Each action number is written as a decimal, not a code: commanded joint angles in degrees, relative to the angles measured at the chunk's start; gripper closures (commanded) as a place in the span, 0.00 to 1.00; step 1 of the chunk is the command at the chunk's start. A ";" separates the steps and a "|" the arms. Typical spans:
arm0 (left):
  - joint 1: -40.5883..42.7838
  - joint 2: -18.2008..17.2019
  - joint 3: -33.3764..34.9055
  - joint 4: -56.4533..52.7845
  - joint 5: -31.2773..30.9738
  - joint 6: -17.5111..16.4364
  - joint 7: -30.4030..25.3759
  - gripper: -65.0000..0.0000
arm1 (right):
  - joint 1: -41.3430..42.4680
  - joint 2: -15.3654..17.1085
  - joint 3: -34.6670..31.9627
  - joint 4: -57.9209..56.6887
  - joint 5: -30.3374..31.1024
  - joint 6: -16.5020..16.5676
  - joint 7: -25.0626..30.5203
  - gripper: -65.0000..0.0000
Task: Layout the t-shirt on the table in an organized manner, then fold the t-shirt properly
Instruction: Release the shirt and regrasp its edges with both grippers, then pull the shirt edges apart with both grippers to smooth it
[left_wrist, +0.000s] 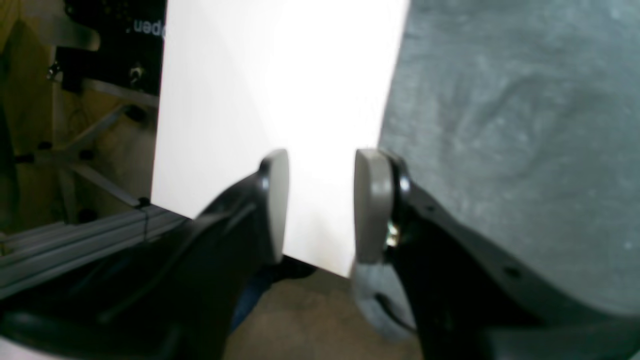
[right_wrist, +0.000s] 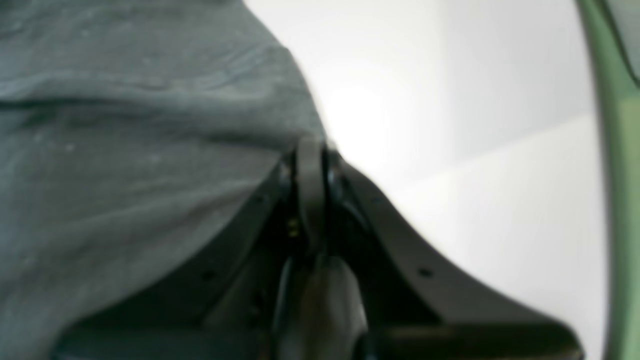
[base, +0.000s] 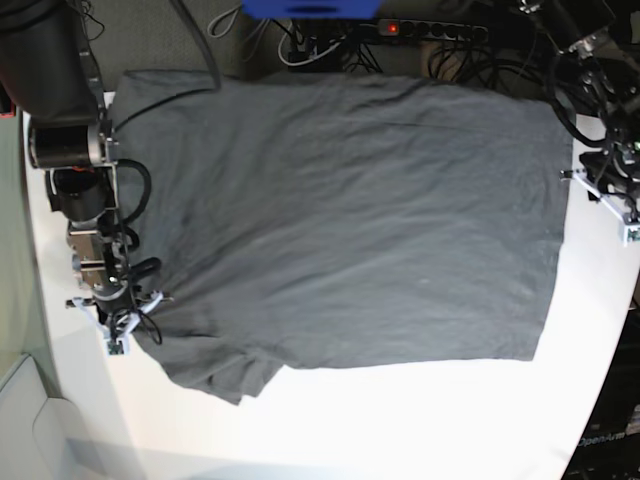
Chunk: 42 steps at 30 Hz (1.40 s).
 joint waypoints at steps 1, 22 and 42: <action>-0.65 -0.99 -0.06 0.96 0.00 0.12 -0.74 0.67 | 1.32 0.56 0.14 0.73 -0.10 -1.42 -0.84 1.00; -1.96 1.83 1.08 -8.45 -0.09 0.03 -1.36 0.67 | -27.86 -4.80 8.75 57.61 -0.10 6.14 -28.36 1.00; -11.90 2.00 7.67 -29.90 0.44 0.20 -10.85 0.67 | -22.77 -3.40 8.67 38.36 -0.10 6.14 -26.42 1.00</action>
